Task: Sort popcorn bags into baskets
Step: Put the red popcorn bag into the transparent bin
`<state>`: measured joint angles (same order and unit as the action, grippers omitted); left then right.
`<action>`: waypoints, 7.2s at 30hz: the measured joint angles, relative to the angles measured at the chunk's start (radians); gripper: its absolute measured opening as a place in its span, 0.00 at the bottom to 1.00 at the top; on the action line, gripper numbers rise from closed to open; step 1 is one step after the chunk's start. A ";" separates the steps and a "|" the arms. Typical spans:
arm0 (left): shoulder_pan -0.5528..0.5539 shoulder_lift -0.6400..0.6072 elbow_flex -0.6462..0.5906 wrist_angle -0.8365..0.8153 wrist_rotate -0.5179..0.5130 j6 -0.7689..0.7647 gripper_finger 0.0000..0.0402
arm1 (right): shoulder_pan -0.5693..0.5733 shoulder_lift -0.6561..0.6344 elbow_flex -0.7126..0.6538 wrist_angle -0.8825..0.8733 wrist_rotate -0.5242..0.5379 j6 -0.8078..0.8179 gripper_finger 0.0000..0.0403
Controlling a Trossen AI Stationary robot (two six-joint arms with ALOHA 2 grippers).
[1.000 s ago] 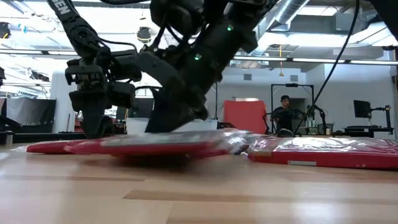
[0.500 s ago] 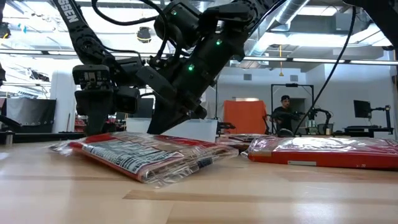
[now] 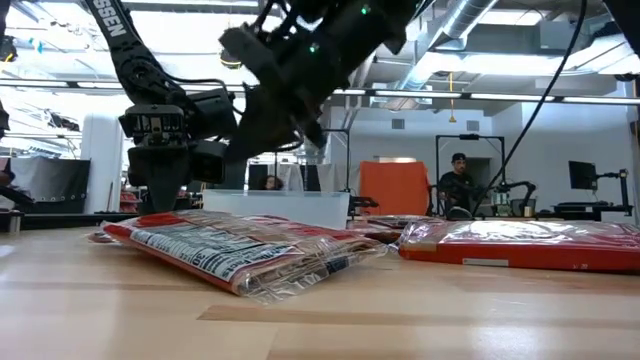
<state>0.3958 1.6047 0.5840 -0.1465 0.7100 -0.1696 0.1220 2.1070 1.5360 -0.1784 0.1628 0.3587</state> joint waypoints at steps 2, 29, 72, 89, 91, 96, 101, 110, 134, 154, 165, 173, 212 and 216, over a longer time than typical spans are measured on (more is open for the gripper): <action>0.000 0.000 0.000 0.007 0.000 -0.002 0.47 | 0.020 0.021 -0.005 -0.023 0.008 0.013 0.02; 0.001 0.001 0.001 0.031 -0.010 -0.016 0.47 | 0.006 0.156 -0.007 0.090 -0.008 0.056 0.02; 0.169 -0.227 0.331 -0.025 -0.437 -0.605 0.01 | -0.011 -0.549 0.078 -0.764 0.389 0.052 0.06; 0.266 0.281 0.742 -0.143 -0.338 -0.425 0.01 | 0.048 -0.549 0.078 -0.873 0.389 0.113 0.08; 0.282 0.282 0.766 -0.162 -0.327 -0.425 0.01 | 0.057 -0.549 0.078 -0.873 0.389 0.113 0.06; 0.325 0.279 0.812 -0.209 -0.348 -0.400 0.01 | 0.065 -0.549 0.078 -0.876 0.389 0.113 0.04; 0.326 0.280 0.805 -0.234 -0.354 -0.372 0.01 | 0.066 -0.549 0.078 -0.877 0.396 0.113 0.07; 0.304 0.281 0.741 -0.203 -0.383 -0.357 0.01 | 0.052 -0.549 0.078 -0.891 0.421 0.108 0.09; 0.270 0.281 0.727 -0.105 -0.380 -0.289 0.47 | 0.046 -0.549 0.079 -0.888 0.421 0.104 0.12; 0.273 0.213 0.727 -0.285 -0.142 -0.194 0.21 | 0.054 -0.548 -0.021 -0.930 0.397 0.241 0.11; 0.042 -0.074 0.723 -0.377 0.061 -0.176 0.18 | 0.128 -0.551 -0.356 -0.928 0.296 0.731 0.10; -0.356 -0.436 0.425 -0.539 -0.410 -0.297 0.30 | 0.224 -0.549 -0.484 -0.499 0.161 0.558 0.08; -0.425 -0.151 -0.365 0.779 -0.585 -0.804 0.73 | 0.218 -0.068 -0.119 -0.352 0.141 0.311 0.05; -0.405 -0.150 -0.365 0.800 -0.567 -0.811 0.72 | 0.215 -0.054 -0.119 -0.335 0.146 0.282 0.03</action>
<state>-0.0089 1.4546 0.2188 0.6535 0.1426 -0.9805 0.3370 2.0526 1.4174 -0.5130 0.3092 0.6409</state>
